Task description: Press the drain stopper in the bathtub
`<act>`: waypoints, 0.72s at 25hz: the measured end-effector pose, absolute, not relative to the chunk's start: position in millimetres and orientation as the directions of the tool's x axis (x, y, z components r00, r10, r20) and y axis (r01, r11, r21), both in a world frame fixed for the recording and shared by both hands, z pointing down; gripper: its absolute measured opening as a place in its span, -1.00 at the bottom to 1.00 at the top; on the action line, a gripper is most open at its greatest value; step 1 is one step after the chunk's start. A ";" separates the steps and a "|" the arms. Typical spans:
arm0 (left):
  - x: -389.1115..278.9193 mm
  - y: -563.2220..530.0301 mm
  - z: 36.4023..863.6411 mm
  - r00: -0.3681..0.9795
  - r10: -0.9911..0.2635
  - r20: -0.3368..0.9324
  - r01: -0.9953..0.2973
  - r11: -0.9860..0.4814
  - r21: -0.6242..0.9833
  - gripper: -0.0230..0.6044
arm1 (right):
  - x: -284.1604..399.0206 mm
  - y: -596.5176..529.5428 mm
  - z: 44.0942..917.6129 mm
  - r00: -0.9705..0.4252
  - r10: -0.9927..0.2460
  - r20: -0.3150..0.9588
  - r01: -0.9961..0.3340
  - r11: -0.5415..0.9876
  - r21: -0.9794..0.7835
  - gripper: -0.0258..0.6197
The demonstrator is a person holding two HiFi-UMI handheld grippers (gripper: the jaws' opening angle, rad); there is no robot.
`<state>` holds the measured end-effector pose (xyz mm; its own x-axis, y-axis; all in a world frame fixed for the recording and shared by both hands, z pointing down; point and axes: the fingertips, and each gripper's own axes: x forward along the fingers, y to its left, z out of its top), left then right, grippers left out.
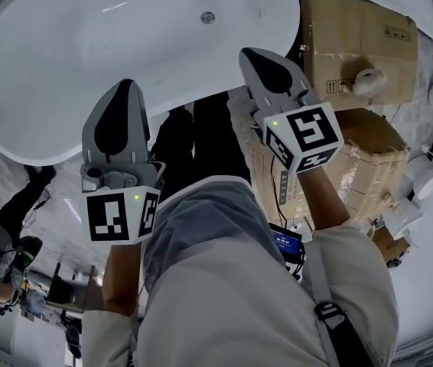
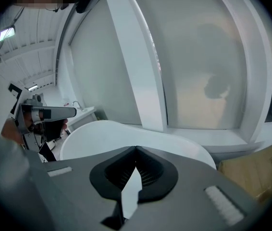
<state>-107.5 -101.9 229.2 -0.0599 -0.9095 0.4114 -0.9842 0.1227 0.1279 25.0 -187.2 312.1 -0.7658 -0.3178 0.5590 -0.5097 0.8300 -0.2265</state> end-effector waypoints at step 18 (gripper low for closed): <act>-120.1 -136.2 312.3 -0.099 -0.881 0.463 -0.977 0.175 0.124 -0.93 | 6.9 -231.8 409.4 -0.761 -0.276 0.587 -0.472 0.856 -0.210 -0.93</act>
<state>-120.1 -136.2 312.3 -0.0991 -0.8810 0.4627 -0.9767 0.1749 0.1239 6.9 -231.8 409.4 -0.7610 -0.2757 0.5873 -0.4723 0.8561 -0.2100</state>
